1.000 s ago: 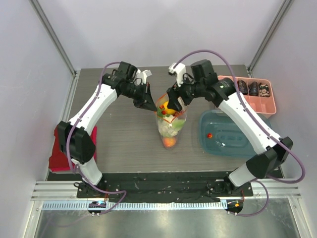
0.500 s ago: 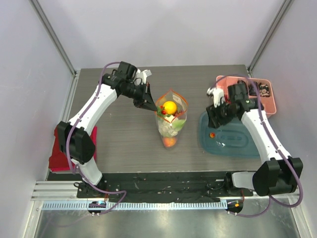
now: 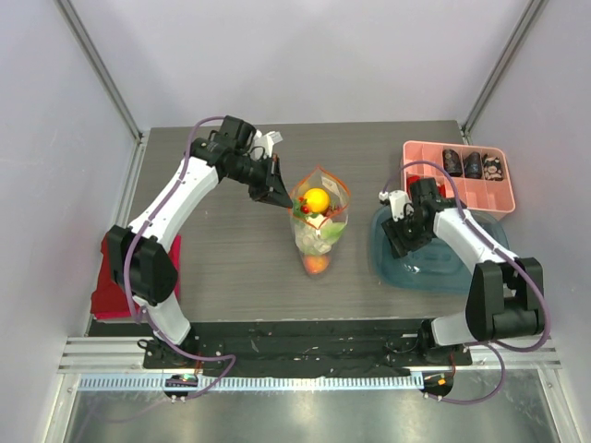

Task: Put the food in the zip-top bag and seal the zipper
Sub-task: Pick up the fake fruit from the bin.

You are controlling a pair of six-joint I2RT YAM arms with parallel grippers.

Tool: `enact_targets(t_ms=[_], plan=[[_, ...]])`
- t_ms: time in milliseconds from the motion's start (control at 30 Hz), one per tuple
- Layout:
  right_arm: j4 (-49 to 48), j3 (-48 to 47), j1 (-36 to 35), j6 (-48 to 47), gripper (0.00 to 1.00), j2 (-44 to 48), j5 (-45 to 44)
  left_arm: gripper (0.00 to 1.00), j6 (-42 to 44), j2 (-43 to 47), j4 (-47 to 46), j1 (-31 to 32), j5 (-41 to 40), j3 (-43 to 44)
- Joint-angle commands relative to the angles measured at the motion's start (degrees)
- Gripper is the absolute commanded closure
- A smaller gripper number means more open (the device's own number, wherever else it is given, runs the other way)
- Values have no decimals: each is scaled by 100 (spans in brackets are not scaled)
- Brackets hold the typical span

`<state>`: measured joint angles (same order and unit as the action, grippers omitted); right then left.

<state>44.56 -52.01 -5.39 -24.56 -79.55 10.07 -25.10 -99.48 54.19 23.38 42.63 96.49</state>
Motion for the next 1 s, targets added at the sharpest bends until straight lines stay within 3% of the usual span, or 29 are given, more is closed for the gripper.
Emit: enact_targets(t_ms=[0,633,967], plan=[[-579,-11,-15,223,47,-333,-31,100,-12,192,-155,-44,70,-16],[-1142,174,-15,188,50,-851,-31,100,-3,157,-164,-70,43,-95],[-1046,191,-15,118,69,-720,-49,100,23,69,-102,-79,87,-7]])
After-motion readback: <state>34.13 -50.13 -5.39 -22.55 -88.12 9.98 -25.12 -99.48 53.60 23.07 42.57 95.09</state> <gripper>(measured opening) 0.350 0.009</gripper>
